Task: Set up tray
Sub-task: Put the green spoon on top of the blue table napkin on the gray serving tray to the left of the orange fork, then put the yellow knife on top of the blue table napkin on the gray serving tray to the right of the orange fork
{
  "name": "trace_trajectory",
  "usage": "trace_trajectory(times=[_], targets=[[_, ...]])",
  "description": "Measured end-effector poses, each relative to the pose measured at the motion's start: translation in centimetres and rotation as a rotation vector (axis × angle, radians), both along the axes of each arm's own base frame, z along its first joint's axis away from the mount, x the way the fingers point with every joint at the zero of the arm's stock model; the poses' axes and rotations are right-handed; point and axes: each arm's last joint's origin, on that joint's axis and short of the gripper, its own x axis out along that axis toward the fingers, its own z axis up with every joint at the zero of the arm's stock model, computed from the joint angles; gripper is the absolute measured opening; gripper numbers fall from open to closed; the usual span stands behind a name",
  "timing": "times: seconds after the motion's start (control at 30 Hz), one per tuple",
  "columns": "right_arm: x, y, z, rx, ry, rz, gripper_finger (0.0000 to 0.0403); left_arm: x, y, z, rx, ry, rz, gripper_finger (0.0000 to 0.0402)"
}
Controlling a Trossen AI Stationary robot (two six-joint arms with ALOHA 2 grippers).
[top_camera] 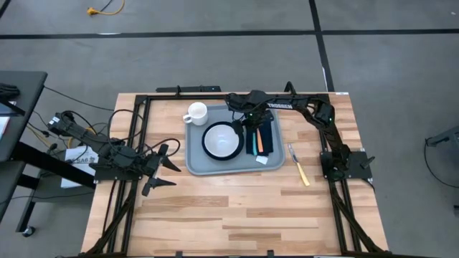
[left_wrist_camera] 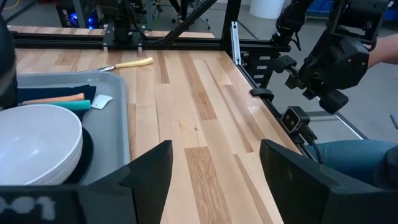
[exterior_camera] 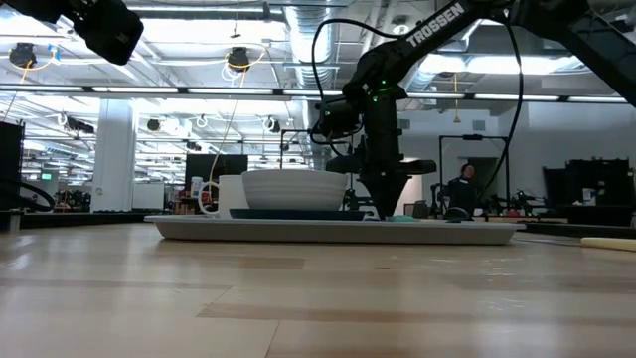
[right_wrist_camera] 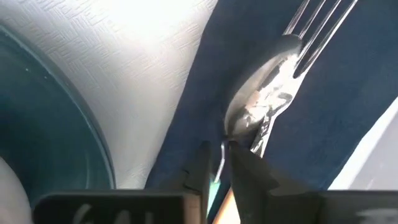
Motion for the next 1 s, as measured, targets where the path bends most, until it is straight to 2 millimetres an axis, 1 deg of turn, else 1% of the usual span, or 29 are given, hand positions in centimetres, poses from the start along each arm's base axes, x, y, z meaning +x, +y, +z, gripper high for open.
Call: trace_trajectory(times=[0.17,0.37,0.53,0.8,1.0], targets=[[0.0,0.0,0.0,0.001,0.0,-0.001,0.009,0.0,0.0,0.0,-0.009,0.004,0.003,0.0231],[0.3,0.2,0.0,-0.007,-0.022,0.007,0.0117,0.0,0.0,0.0,-0.025,0.013,0.008,0.0231],[0.7,0.5,0.0,0.014,-0.057,0.014,0.0128,0.0,0.0,-0.1,-0.025,0.013,0.008,0.0231],[0.8,0.8,0.1,0.049,-0.067,0.02,0.0136,0.0,0.0,0.0,-0.025,0.012,0.008,0.0231],[1.1,0.7,1.6,0.046,-0.068,0.049,0.0133,0.0,0.0,0.0,-0.026,0.012,0.009,0.0231]])
